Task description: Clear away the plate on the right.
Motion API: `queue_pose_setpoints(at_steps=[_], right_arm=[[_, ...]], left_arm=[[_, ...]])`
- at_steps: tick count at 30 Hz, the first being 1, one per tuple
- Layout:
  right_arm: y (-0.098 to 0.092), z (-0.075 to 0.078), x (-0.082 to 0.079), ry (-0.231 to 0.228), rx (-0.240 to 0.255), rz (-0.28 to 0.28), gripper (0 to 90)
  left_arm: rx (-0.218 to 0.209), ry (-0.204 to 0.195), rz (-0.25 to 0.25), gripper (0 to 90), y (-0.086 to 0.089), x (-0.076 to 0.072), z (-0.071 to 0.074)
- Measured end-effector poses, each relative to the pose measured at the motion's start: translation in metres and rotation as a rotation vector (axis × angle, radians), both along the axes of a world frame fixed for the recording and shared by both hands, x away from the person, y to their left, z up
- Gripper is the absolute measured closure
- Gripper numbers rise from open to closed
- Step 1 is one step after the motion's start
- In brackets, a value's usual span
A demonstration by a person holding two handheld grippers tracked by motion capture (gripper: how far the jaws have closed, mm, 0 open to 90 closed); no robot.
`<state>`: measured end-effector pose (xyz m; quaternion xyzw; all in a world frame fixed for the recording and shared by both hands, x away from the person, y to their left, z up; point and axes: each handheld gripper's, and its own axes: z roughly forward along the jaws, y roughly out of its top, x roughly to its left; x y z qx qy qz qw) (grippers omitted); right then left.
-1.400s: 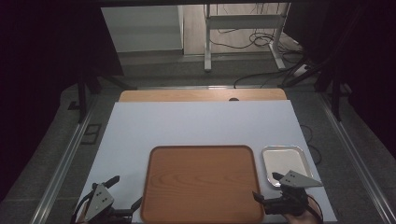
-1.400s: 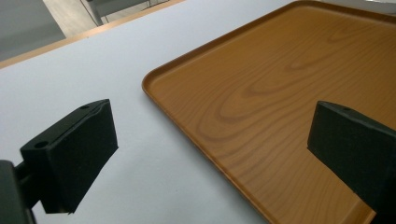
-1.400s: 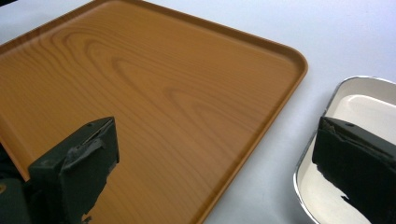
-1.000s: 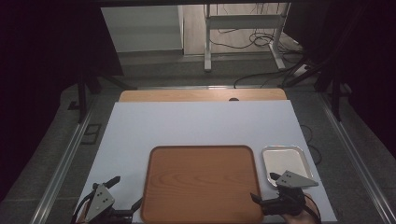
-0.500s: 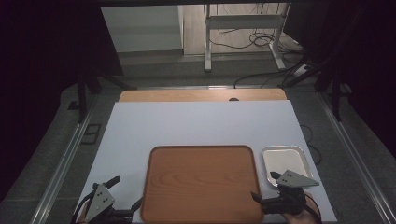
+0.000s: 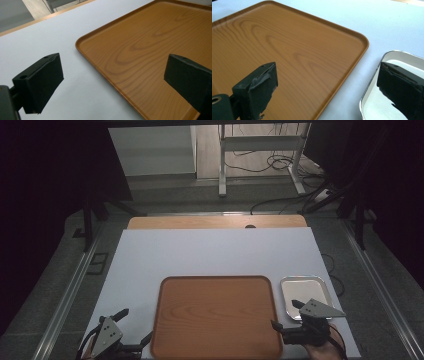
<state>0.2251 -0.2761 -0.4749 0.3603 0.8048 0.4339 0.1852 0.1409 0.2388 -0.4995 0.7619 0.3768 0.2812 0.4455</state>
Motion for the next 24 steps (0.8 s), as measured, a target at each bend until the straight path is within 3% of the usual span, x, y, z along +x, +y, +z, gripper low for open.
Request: queue_pose_setpoints(at_steps=[11, 24], right_arm=[[-0.008, 0.003, 0.009, 0.005, 0.001, -0.029, 3.7], [-0.031, 0.003, 0.026, -0.008, 0.028, -0.126, 3.7]], left_arm=[[0.003, -0.001, 0.001, 2.0, 0.0, 0.0, 0.0], [0.002, 0.0, 0.001, 2.1, 0.0, 0.0, 0.0]])
